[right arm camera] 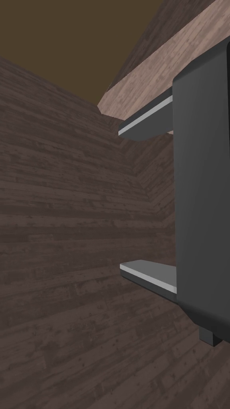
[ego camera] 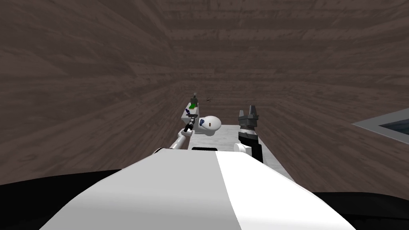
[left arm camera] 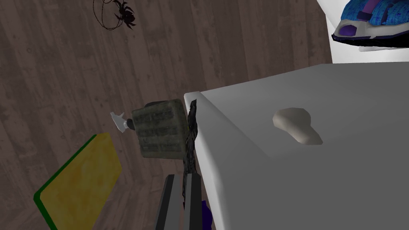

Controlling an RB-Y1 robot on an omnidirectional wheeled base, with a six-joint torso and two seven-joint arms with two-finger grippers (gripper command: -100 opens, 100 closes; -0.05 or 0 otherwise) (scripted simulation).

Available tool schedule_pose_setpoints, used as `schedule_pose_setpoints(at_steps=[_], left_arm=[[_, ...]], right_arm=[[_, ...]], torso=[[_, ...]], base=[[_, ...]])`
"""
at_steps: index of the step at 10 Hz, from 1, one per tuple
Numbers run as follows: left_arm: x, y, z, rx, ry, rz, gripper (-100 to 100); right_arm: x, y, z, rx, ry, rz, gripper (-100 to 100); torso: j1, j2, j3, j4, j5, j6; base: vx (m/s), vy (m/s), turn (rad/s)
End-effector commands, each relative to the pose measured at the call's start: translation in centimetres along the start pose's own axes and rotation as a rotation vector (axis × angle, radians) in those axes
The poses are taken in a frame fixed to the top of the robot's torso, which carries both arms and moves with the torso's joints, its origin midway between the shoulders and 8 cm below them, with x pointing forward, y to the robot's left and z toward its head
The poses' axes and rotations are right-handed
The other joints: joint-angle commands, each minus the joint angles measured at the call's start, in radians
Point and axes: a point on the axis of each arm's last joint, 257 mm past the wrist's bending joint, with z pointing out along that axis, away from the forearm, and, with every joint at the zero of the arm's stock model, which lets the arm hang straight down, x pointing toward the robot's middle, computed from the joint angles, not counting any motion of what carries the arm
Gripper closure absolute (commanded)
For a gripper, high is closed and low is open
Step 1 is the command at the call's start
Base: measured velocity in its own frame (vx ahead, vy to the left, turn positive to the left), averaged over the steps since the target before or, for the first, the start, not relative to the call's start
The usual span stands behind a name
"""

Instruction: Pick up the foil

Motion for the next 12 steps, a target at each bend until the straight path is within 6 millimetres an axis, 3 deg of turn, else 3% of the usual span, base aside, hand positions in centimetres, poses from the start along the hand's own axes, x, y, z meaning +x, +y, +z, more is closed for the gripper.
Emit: schedule_pose_setpoints(at_steps=[1, 12], left_arm=[[-0.6, 0.2, -0.7, 0.001, -0.010, -0.006, 100], [-4.4, 2.9, -8.3, -0.024, -0.089, -0.022, 100]], right_arm=[[0.0, 0.0, 0.0, 0.000, 0.000, 0.000, 0], [0.0, 0.0, 0.0, 0.000, 0.000, 0.000, 0]], torso=[[0.000, 0.000, 0.000, 0.000, 0.000, 0.000], [0.010, 0.001, -0.004, -0.010, 0.005, -0.006]], base=[[0.040, -0.004, -0.062], [0.035, -0.006, -0.076]])
